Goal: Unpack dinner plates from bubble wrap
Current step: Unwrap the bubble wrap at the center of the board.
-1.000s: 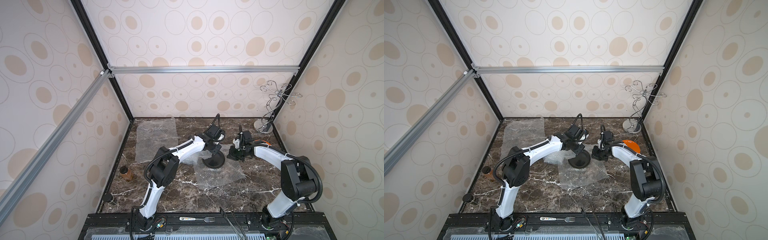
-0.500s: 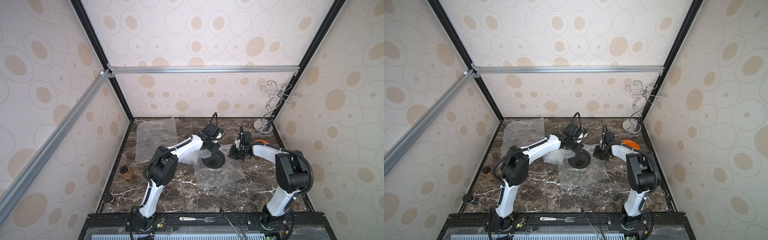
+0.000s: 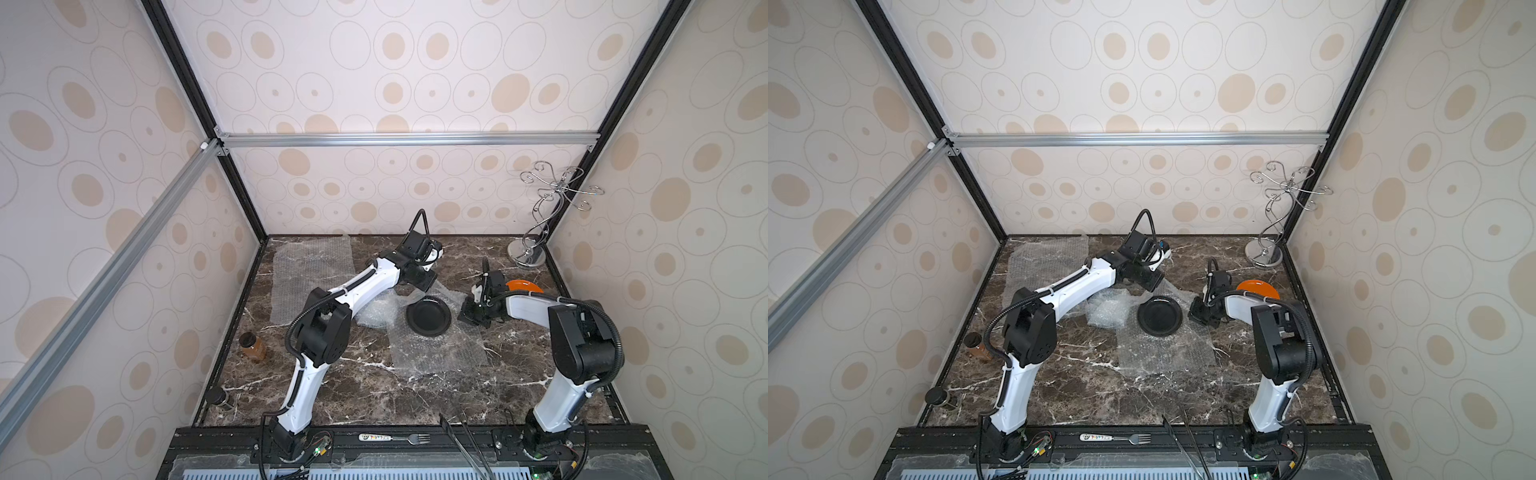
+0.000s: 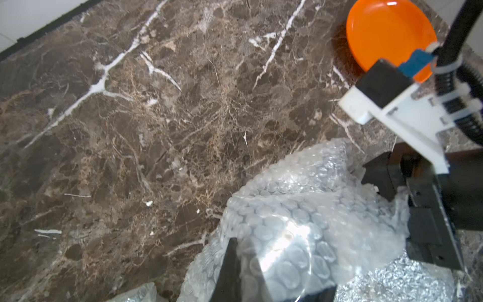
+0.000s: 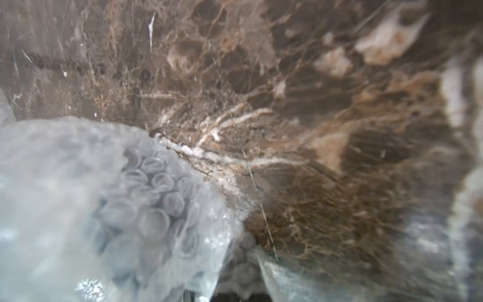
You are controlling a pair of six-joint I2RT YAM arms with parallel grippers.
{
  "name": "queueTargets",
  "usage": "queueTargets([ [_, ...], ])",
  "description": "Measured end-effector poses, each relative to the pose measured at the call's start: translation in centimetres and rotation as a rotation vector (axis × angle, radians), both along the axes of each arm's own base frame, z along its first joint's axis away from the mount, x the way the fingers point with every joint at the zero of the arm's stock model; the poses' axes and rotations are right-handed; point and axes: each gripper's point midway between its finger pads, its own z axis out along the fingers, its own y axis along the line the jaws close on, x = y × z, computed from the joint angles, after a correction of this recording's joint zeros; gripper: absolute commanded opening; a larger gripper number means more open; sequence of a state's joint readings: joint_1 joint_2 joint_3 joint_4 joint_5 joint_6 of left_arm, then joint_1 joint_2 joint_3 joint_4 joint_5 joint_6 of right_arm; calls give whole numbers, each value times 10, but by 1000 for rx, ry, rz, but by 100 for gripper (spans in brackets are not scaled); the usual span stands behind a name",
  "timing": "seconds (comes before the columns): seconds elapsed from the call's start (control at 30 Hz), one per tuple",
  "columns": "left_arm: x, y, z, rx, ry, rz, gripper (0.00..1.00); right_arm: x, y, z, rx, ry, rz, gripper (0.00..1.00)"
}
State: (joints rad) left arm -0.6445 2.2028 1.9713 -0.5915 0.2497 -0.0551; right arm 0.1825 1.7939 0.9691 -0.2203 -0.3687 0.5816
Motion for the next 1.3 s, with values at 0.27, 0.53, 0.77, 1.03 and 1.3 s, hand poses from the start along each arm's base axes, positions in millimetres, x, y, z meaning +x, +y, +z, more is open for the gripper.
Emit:
queueTargets([
  [0.27,25,-1,-15,-10,36,11,0,2,2,0,32,-23,-2,0],
  [0.53,37,-1,-24,-19,66,14,0,-7,1,0,57,-29,-12,0],
  [0.77,44,4,-22,-38,74,19,0,-25,-1,-1,101,-3,-9,0],
  [1.03,52,13,-36,-49,111,37,9,-32,-1,-2,125,8,-6,0],
  [1.3,60,16,-36,-66,116,52,65,-48,-7,2,96,44,-4,7],
])
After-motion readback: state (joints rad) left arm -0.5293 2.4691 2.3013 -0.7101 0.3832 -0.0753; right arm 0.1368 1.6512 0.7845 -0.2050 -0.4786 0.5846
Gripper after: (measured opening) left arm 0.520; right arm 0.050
